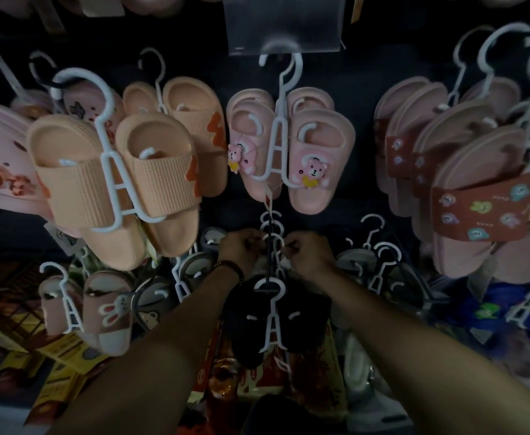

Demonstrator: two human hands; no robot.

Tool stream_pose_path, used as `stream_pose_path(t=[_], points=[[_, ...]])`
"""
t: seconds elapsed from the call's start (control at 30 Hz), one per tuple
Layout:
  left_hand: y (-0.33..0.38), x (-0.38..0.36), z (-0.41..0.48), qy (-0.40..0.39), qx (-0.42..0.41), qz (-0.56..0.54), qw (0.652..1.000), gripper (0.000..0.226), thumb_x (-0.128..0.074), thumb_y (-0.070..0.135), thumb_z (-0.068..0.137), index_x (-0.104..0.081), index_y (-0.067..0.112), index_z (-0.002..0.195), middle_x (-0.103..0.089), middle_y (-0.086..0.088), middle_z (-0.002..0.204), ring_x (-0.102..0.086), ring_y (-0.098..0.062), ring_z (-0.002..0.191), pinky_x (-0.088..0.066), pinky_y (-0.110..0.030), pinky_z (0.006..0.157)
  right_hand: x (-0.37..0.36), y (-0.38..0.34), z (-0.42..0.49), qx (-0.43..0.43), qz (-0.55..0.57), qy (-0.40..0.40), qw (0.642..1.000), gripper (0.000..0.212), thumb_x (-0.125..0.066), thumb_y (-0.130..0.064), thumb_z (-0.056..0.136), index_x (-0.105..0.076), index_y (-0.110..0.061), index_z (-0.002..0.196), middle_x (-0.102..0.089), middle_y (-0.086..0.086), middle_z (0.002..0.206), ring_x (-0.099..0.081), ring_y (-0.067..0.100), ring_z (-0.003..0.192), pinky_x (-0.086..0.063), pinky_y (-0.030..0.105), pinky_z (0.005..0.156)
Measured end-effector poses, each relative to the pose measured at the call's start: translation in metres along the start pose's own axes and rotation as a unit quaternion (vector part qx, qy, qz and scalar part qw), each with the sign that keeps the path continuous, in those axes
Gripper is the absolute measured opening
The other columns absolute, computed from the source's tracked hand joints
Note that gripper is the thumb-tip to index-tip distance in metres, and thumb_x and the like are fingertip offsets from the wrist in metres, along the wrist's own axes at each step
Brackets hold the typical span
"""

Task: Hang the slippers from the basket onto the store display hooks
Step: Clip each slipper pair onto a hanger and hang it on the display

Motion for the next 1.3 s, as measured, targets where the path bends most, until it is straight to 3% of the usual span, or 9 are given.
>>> stream_pose_path(t=[0.13,0.23,0.33,0.47,0.53,0.67,0.8,1.03,1.3], points=[[-0.003,-0.003,-0.005,0.006,0.096,-0.219,0.971,0.036,-0.047,-0.003,0.102,-0.074,-0.002,0.08,-0.061,-0.015,0.083,-0.058,-0.026,0.075,-0.052,-0.032,0.07,0.008,-0.004,-0.008,-0.011,0.032,0.002,0.999,0.014,-0.077,-0.021,0.095,-0.081,-0.017,0.108,-0.08,0.003,0.11,-0.073,0.02,0.103,-0.054,0.026,0.088],[0.011,0.01,-0.023,0.02,0.01,-0.079,0.997,0.023,-0.055,0.001,0.101,-0.069,0.005,0.12,-0.067,0.0,0.095,-0.06,-0.011,0.081,-0.046,-0.014,0.071,0.022,-0.013,-0.023,-0.005,0.061,0.026,0.998,0.014,-0.076,-0.023,0.096,-0.079,-0.017,0.108,-0.08,0.001,0.107,-0.073,0.018,0.1,-0.055,0.027,0.086],[0.004,0.018,-0.051,0.096,-0.066,-0.038,0.992,0.032,-0.064,0.003,0.094,-0.066,0.02,0.122,-0.066,0.012,0.097,-0.059,0.0,0.082,-0.046,-0.017,0.076,0.032,-0.015,-0.054,0.002,0.091,0.071,0.993,0.01,-0.073,-0.021,0.097,-0.072,-0.02,0.107,-0.076,-0.004,0.101,-0.071,0.016,0.096,-0.055,0.03,0.083],[-0.016,0.007,-0.111,0.205,-0.118,-0.03,0.971,0.005,-0.055,0.02,0.103,-0.057,0.02,0.107,-0.059,-0.003,0.105,-0.057,-0.023,0.096,-0.049,-0.041,0.083,0.025,-0.006,-0.12,0.098,0.025,0.197,0.975,0.015,-0.069,-0.017,0.095,-0.064,-0.021,0.108,-0.064,0.001,0.106,-0.064,0.025,0.102,-0.055,0.041,0.082],[-0.025,-0.008,-0.147,0.22,-0.133,0.032,0.966,0.016,-0.053,0.019,0.1,-0.061,0.012,0.112,-0.056,-0.011,0.114,-0.054,-0.033,0.104,-0.046,-0.045,0.086,0.009,-0.001,-0.156,0.127,-0.033,0.219,0.967,0.027,-0.071,-0.019,0.094,-0.065,-0.019,0.12,-0.059,0.006,0.119,-0.058,0.029,0.113,-0.053,0.041,0.091],[-0.041,-0.041,-0.198,0.155,-0.156,0.115,0.969,0.046,-0.058,0.025,0.087,-0.063,0.013,0.132,-0.05,-0.011,0.146,-0.049,-0.036,0.132,-0.044,-0.049,0.105,-0.035,0.005,-0.204,0.14,-0.107,0.151,0.973,0.054,-0.068,-0.028,0.094,-0.056,-0.021,0.146,-0.045,0.011,0.15,-0.047,0.034,0.137,-0.045,0.048,0.11],[-0.061,-0.064,-0.208,0.07,-0.136,0.208,0.966,0.084,-0.068,0.034,0.086,-0.031,0.031,0.161,-0.01,-0.004,0.173,-0.008,-0.03,0.16,-0.027,-0.048,0.124,-0.061,0.002,-0.218,0.116,-0.188,0.076,0.972,0.08,-0.067,-0.032,0.088,-0.037,-0.029,0.162,-0.026,0.013,0.17,-0.036,0.042,0.15,-0.043,0.055,0.115],[-0.053,-0.074,-0.189,0.005,-0.111,0.243,0.964,0.09,-0.054,0.043,0.093,0.001,0.037,0.164,0.019,-0.007,0.172,0.019,-0.034,0.157,-0.019,-0.056,0.126,-0.069,0.011,-0.2,0.065,-0.168,0.04,0.983,0.089,-0.048,-0.047,0.092,-0.007,-0.032,0.169,0.01,0.013,0.176,-0.002,0.042,0.162,-0.026,0.061,0.124],[-0.044,-0.082,-0.16,-0.076,-0.068,0.274,0.956,0.095,-0.047,0.046,0.099,0.027,0.037,0.157,0.044,-0.006,0.161,0.039,-0.039,0.148,-0.002,-0.059,0.126,-0.068,0.019,-0.168,0.04,-0.182,0.024,0.982,0.102,-0.065,-0.048,0.088,-0.003,-0.039,0.168,0.013,0.015,0.175,0.01,0.039,0.162,-0.012,0.056,0.127]])
Point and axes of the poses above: each hand's wrist, its own z-axis towards the middle knuckle, its own x-axis out of the back of the hand, y = z × x, the point moved 2 cm from there along z, towards the middle knuckle
